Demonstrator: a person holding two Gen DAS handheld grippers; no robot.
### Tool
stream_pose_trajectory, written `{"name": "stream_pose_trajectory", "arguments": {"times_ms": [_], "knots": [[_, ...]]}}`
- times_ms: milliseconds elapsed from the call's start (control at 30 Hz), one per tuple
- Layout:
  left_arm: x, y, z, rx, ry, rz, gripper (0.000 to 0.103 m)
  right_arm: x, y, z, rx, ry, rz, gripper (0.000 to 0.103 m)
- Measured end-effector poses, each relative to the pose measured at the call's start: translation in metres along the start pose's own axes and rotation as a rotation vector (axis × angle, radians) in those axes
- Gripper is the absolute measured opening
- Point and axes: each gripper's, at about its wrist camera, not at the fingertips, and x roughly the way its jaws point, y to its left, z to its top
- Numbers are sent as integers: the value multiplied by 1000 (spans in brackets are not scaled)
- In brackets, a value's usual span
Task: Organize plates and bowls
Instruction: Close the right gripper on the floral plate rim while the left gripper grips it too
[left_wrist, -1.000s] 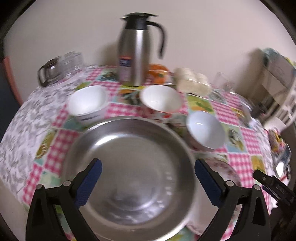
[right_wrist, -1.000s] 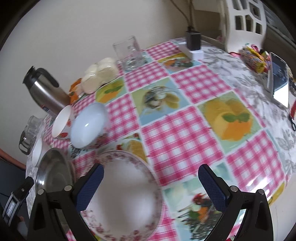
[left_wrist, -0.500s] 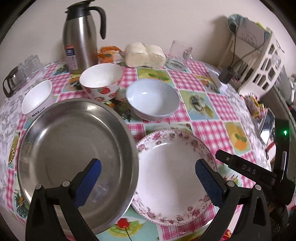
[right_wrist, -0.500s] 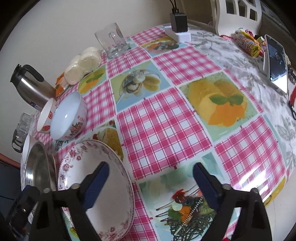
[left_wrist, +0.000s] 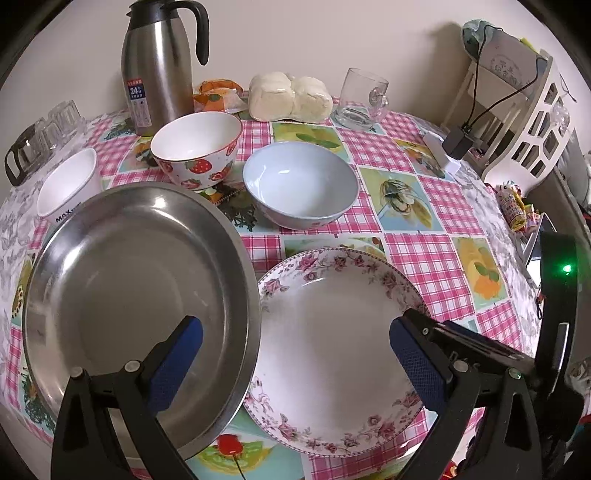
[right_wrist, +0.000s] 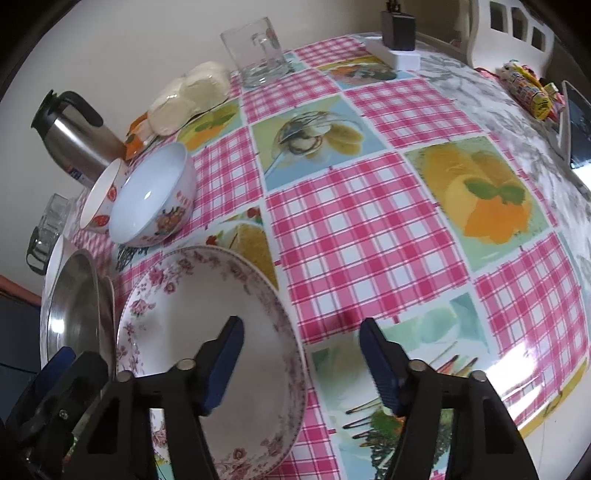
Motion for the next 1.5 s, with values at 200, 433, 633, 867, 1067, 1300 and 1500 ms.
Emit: {"name": "stream_pose_trajectory", "arguments": {"times_ms": [200, 433, 633, 867, 1067, 1300, 1500], "knots": [[0, 1, 1, -20, 1, -11, 101, 3, -1, 0, -2, 14, 10, 29], [1, -1, 2, -23, 8, -2, 101, -1, -6, 2, 4, 0, -20, 28], [2, -5, 2, -16, 18, -33, 96, -7, -24, 5, 47, -25, -63, 28], [11, -22, -2, 31, 72, -71, 73, -12, -41, 8, 101, -35, -69, 28], [25, -23, -10, 17, 152, -75, 65, -13, -45, 9, 111, -35, -53, 28], [37, -22, -18, -10, 218, -78, 65, -16, -50, 7, 132, -40, -54, 28], [40, -29, -21, 21, 216, -46, 65, -12, -48, 5, 127, -25, -44, 28]]}}
